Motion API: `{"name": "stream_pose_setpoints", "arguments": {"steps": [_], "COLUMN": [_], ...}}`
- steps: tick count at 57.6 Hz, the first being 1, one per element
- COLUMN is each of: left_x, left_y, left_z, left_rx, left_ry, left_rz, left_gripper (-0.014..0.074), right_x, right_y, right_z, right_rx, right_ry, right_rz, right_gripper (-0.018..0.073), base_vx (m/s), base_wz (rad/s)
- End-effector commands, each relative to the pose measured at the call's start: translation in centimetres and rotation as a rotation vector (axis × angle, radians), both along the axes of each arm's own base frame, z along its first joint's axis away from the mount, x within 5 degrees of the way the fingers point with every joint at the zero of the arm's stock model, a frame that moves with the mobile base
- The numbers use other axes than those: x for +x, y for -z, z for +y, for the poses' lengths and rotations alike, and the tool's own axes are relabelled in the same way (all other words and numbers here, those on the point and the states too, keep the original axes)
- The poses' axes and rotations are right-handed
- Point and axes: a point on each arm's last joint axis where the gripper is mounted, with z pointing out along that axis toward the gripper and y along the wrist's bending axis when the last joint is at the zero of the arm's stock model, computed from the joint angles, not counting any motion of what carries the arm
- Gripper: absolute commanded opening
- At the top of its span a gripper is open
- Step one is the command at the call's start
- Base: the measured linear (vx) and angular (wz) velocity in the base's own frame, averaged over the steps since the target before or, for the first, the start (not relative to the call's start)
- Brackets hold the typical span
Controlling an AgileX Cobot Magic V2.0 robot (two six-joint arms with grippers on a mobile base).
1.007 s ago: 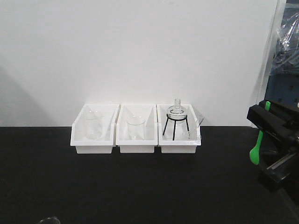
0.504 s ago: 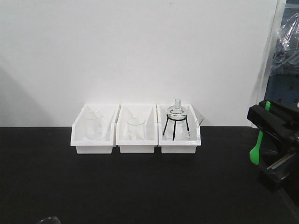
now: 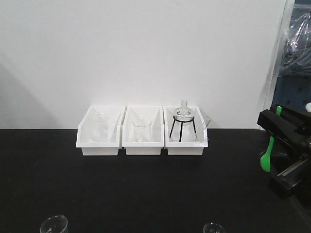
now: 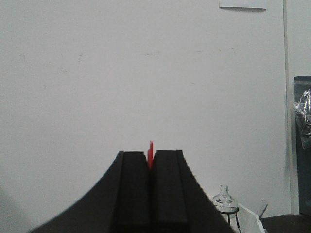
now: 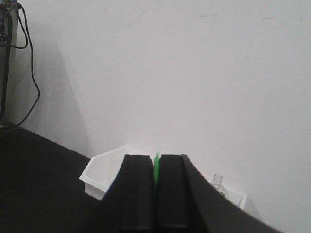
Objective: Sort red and green spoons into left cabinet
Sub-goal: 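Hold both spoons and drive the base away from the bench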
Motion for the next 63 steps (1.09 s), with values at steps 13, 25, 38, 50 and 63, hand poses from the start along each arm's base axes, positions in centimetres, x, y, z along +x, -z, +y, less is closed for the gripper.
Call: {"name": "stream_pose_setpoints", "arguments": {"steps": [13, 25, 38, 50, 63], "left_x": [-0.60, -0.60, -0.60, -0.60, -0.60], "left_y": [-1.73, -1.73, -1.73, -1.73, -1.73], "left_z": [0.08, 0.08, 0.08, 0.08, 0.08], "left_rx": [-0.037, -0.037, -0.037, -0.037, -0.038], "left_ry": [0.007, 0.007, 0.007, 0.007, 0.007], "left_rz": [-0.102, -0.102, -0.102, -0.102, -0.103], "left_gripper": [0.0111, 0.0111, 0.0111, 0.0111, 0.0111], "right_x": [-0.57, -0.58, -0.58, -0.58, -0.58], "right_y": [-1.53, -1.53, -1.53, -1.54, -1.54], "right_z": [0.14, 0.14, 0.14, 0.15, 0.15], "right_rx": [0.041, 0.041, 0.041, 0.041, 0.041], "right_ry": [-0.035, -0.036, -0.036, -0.036, -0.036], "right_rz": [-0.060, -0.061, -0.061, -0.062, -0.062], "right_gripper": [-0.0009, -0.0009, -0.0009, -0.0009, -0.0009], "base_vx": [-0.18, -0.22, -0.25, -0.28, -0.27], "base_wz": [-0.03, -0.03, 0.08, 0.05, 0.08]}}
